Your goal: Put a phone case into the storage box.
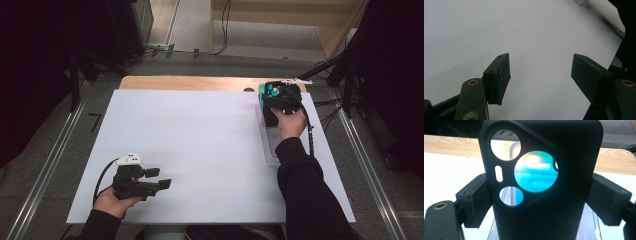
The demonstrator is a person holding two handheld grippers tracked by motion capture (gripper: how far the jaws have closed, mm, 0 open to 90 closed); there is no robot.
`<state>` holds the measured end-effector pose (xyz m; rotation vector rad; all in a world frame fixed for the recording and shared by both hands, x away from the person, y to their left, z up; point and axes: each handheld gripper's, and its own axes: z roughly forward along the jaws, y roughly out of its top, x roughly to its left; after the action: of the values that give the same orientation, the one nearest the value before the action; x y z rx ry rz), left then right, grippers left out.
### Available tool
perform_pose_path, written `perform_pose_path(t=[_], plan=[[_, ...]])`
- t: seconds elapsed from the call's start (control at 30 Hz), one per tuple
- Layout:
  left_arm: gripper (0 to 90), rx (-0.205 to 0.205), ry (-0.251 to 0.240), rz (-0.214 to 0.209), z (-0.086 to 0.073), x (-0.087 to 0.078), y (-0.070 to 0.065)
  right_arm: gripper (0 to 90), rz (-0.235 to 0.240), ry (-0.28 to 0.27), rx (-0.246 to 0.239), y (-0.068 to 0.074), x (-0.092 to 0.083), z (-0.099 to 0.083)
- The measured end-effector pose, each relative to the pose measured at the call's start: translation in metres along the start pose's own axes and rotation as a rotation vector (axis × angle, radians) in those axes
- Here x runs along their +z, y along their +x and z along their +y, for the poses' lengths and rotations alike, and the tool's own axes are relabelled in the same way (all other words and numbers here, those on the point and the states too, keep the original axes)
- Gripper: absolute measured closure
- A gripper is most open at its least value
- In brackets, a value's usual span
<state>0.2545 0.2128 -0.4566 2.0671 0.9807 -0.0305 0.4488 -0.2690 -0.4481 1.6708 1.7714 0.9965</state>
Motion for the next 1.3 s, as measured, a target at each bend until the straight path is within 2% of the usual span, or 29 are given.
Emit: perform_pose_path(t=[0.23, 0.47, 0.73, 0.8, 1.0, 1.1, 1.3], plan=[[32.1, 0.006, -0.003, 0.002, 0.0, -0.001, -0.001, 11.8, -0.01, 0.001, 0.019, 0.0, 0.011, 0.01], [32.1, 0.005, 0.0, 0.004, 0.001, 0.0, -0.001, 11.6, -0.034, -0.002, 0.005, 0.004, 0.016, 0.021], [32.1, 0.001, -0.001, 0.0, 0.002, 0.002, 0.0, 10.7, -0.025, -0.008, 0.029, 0.001, 0.023, 0.02], [32.1, 0.0, 0.001, 0.001, 0.002, 0.002, 0.0, 10.4, -0.031, -0.002, 0.015, 0.002, 0.024, 0.02], [32.1, 0.002, 0.003, 0.0, 0.003, 0.003, 0.0, 9.1, 0.0, -0.002, 0.019, -0.001, 0.029, 0.018], [32.1, 0.001, 0.001, -0.001, 0.003, 0.003, 0.0, 2.3, 0.004, 0.008, 0.015, -0.002, 0.031, 0.017], [32.1, 0.005, -0.003, -0.003, 0.003, 0.003, -0.001, 1.8, 0.017, 0.013, 0.014, -0.003, 0.029, 0.018]])
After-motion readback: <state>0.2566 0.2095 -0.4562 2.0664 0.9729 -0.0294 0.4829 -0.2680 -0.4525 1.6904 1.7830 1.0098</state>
